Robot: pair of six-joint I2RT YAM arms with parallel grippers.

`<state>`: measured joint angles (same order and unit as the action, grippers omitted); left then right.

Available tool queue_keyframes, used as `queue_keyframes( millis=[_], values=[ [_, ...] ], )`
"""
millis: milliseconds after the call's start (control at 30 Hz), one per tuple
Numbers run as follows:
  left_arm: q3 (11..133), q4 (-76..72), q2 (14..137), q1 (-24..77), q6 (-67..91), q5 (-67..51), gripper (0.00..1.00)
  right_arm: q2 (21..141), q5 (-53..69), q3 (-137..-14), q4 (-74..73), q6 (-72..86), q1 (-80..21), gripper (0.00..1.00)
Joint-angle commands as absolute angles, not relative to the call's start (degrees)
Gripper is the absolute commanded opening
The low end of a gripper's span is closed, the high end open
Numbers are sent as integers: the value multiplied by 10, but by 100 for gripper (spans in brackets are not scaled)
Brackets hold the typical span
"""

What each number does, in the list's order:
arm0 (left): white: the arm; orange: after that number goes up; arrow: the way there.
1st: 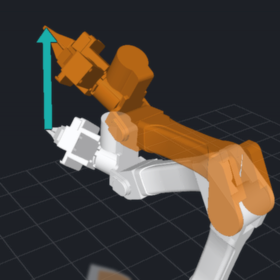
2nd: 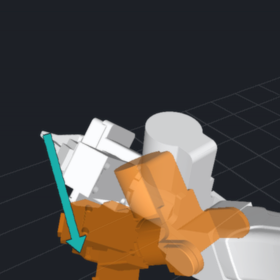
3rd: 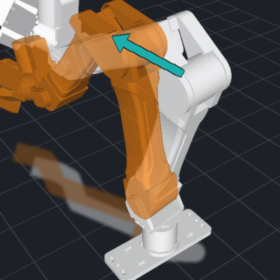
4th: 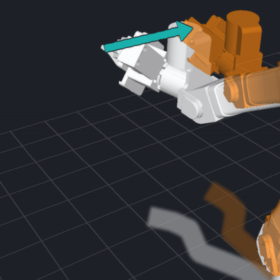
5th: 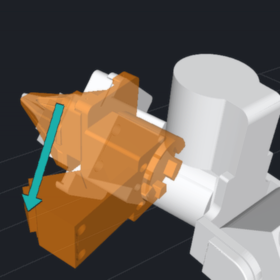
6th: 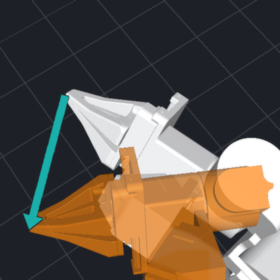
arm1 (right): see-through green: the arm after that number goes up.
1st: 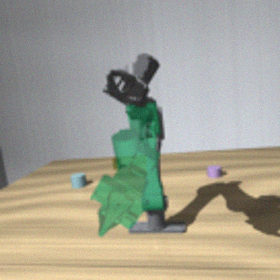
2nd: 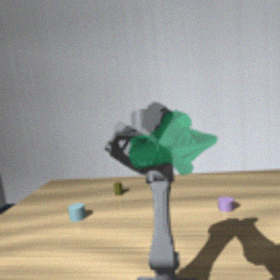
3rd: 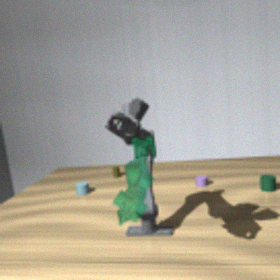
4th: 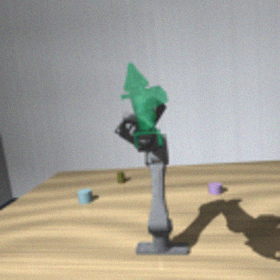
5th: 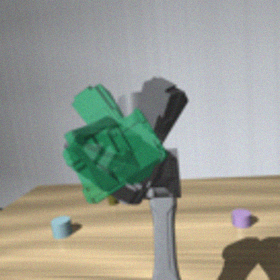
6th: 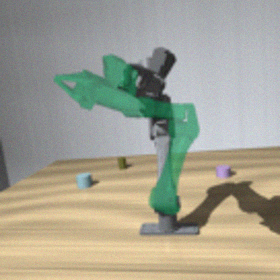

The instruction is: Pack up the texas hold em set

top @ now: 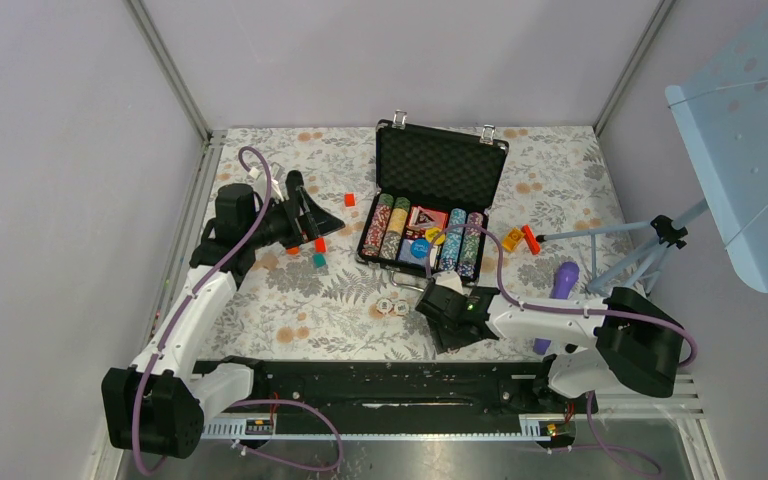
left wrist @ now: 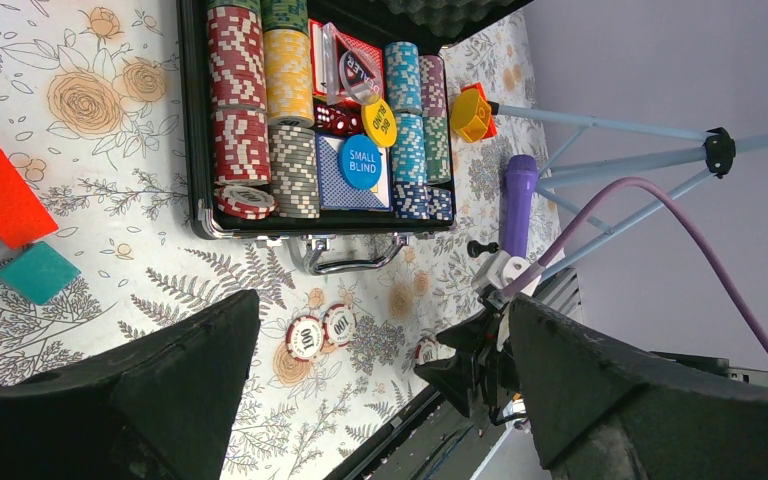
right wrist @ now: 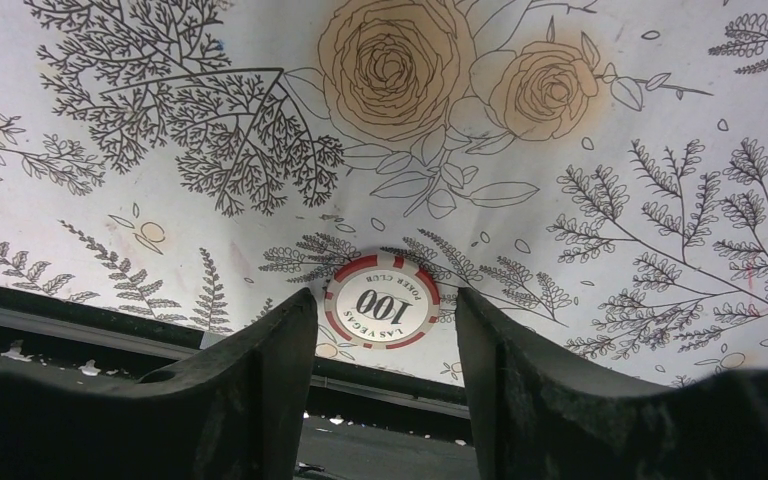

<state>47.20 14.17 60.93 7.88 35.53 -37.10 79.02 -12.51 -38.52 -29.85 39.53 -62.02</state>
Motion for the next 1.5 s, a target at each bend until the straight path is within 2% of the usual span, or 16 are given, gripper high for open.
queue_keyframes(
  millis=[0,1000,1467],
  values=[
    [487,129,608,81,353,-375,94,807,-84,-365,-286,426,-619,58],
    [485,129,607,81,351,-379,95,809,-69,-365,-325,448,-650,60],
    [483,129,607,80,350,-379,94,836,-105,-373,-330,446,-651,48]
  ],
)
